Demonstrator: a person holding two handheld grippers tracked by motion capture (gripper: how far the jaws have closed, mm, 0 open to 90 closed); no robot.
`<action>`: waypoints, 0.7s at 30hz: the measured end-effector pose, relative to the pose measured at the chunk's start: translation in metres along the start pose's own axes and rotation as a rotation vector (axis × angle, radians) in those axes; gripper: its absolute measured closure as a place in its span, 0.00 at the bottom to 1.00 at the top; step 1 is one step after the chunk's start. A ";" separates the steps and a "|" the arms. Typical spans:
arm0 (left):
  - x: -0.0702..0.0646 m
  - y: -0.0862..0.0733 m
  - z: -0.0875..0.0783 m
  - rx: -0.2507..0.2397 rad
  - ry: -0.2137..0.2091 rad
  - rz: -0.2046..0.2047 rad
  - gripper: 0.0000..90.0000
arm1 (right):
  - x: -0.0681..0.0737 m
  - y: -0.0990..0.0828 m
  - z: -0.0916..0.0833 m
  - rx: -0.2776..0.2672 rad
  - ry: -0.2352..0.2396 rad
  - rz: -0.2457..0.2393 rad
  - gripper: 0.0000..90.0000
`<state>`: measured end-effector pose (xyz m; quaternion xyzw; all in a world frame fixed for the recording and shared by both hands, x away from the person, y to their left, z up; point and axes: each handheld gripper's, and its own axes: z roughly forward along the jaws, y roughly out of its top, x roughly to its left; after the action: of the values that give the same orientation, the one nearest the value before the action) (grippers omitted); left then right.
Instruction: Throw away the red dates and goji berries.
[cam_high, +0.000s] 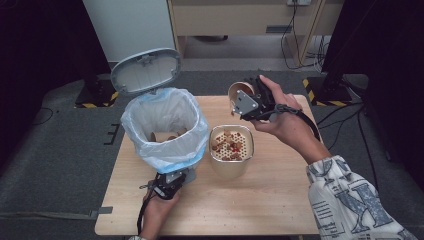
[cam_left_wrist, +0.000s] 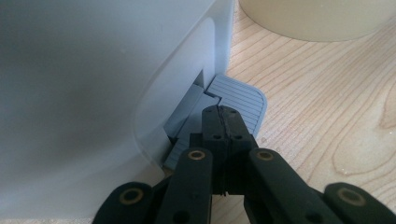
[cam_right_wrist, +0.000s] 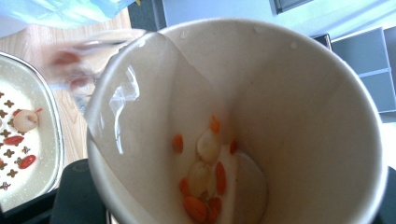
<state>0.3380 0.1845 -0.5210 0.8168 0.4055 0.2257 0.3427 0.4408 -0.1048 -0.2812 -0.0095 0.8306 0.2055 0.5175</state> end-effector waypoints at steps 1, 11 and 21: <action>0.000 0.000 0.000 0.000 0.000 0.000 0.99 | 0.000 0.000 0.000 0.001 0.002 -0.002 0.34; 0.000 0.000 0.000 0.000 0.000 0.001 0.99 | 0.000 -0.002 0.000 0.008 -0.001 -0.004 0.34; 0.000 0.000 0.000 0.000 0.000 0.000 0.99 | 0.001 -0.003 0.002 0.011 0.003 -0.003 0.34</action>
<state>0.3381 0.1844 -0.5210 0.8168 0.4056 0.2256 0.3425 0.4427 -0.1072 -0.2837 -0.0084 0.8323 0.2001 0.5168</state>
